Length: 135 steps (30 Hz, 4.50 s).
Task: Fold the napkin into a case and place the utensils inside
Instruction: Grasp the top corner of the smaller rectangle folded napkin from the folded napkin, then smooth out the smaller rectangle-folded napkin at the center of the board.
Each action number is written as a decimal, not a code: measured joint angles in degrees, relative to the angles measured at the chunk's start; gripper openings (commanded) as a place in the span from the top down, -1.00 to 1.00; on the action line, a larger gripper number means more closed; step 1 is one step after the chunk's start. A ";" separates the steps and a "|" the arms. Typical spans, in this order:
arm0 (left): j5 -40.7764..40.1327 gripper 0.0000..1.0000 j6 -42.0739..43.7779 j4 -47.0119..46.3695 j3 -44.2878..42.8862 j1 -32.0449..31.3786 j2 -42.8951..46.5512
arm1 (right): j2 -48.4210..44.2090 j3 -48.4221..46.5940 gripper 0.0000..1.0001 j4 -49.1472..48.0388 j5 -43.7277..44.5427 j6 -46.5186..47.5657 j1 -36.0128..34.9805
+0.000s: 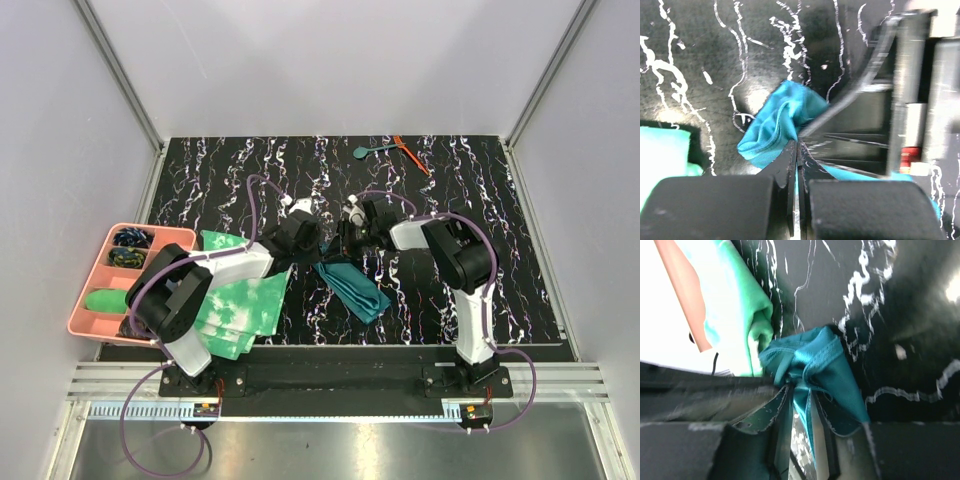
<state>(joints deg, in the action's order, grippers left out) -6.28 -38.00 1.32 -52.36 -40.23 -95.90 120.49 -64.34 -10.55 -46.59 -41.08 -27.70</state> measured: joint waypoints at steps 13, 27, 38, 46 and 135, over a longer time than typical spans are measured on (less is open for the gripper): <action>0.02 1.00 0.00 -0.22 1.38 0.35 0.98 | -4.35 1.79 0.23 2.40 -0.13 1.84 2.01; 0.02 1.00 -0.02 -0.24 1.40 0.35 1.03 | -9.31 5.11 0.15 4.44 -0.55 3.91 2.71; 0.04 1.00 -0.11 -0.59 1.40 0.35 1.03 | -6.60 3.26 0.71 5.92 0.11 5.40 3.76; 0.04 1.00 -0.63 -1.14 1.99 0.35 1.03 | -3.06 -0.02 0.77 5.86 -0.13 5.42 3.74; 2.45 0.30 -2.36 -1.31 4.02 2.43 3.61 | -1.25 0.39 0.38 2.23 -4.85 -0.52 1.31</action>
<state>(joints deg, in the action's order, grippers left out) -3.84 -40.36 0.01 -48.34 -37.80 -92.29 119.24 -63.94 -8.32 -51.44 -41.60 -26.39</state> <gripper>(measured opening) 0.290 0.307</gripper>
